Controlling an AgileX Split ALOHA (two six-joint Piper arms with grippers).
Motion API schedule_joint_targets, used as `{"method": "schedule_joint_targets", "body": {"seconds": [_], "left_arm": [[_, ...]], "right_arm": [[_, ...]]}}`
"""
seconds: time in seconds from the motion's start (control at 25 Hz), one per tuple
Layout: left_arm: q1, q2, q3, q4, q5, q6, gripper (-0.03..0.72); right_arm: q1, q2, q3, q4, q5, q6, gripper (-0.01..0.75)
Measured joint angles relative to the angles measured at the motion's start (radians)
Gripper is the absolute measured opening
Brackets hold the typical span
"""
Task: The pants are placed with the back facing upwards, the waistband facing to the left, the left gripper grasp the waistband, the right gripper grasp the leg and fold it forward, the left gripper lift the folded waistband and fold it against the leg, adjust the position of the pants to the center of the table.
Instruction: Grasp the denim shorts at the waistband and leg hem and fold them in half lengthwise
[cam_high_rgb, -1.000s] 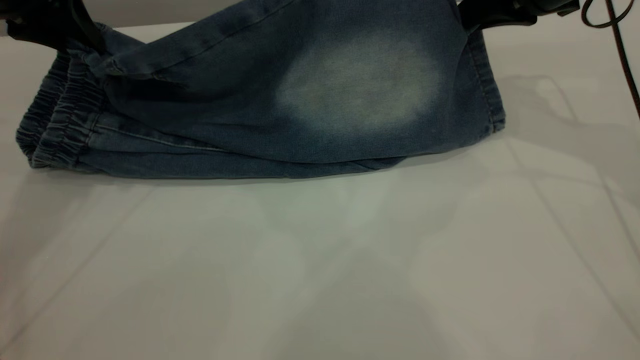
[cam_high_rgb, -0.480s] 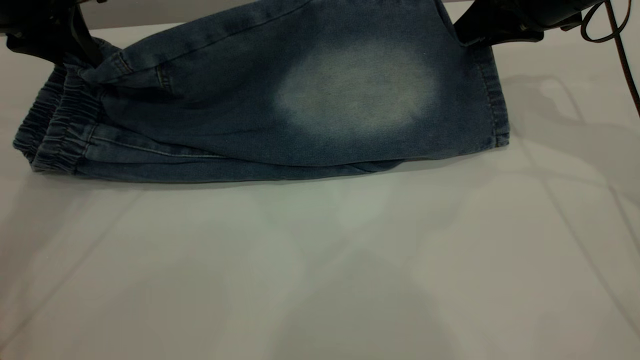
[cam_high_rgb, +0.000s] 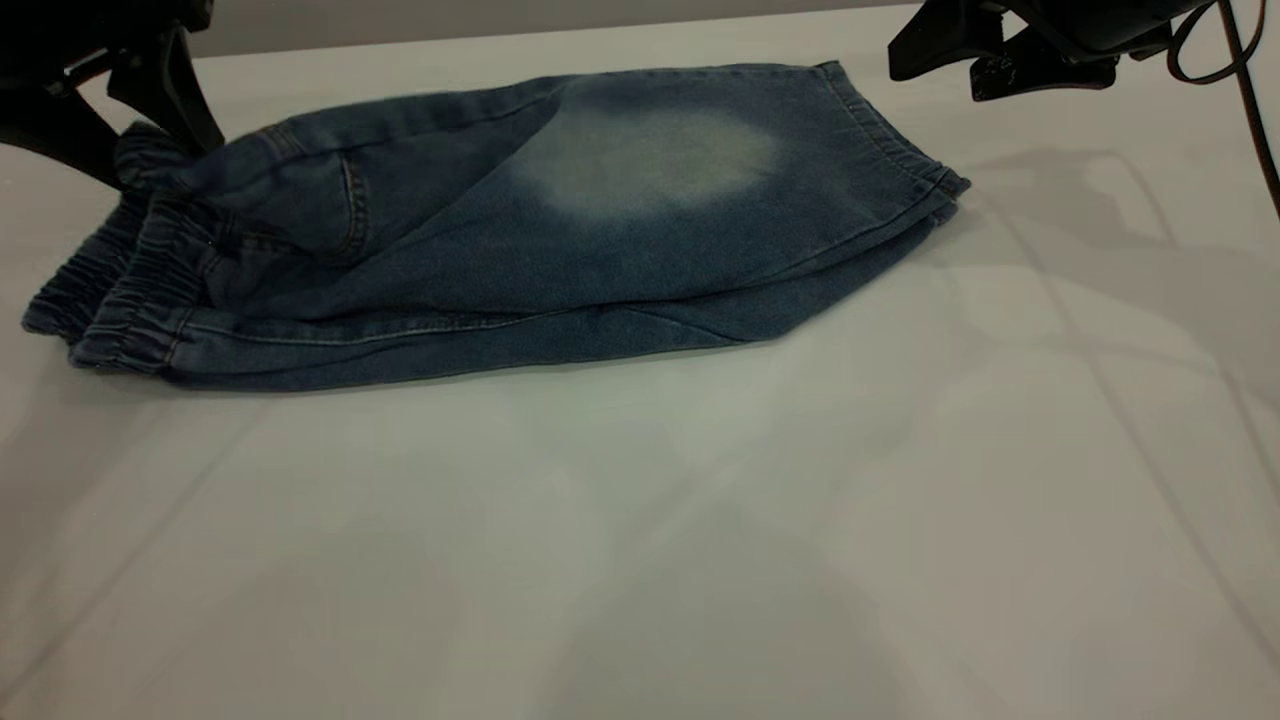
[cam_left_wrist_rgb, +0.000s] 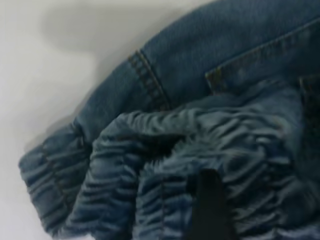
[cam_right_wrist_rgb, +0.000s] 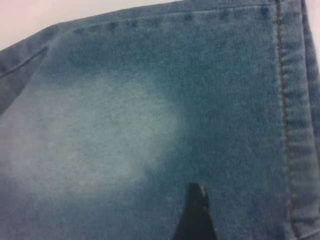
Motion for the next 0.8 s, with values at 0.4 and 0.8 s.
{"method": "schedule_joint_targets", "body": {"seconds": [0.4, 0.8], "left_arm": [[0.0, -0.045, -0.157, 0.072, 0.103, -0.008, 0.507], [0.0, -0.158, -0.161, 0.221, 0.325, -0.093, 0.507]], "right_arm": [[0.0, -0.001, -0.059, -0.028, 0.09, 0.042, 0.494], [0.031, -0.003, -0.183, -0.248, 0.132, 0.258, 0.494]]}}
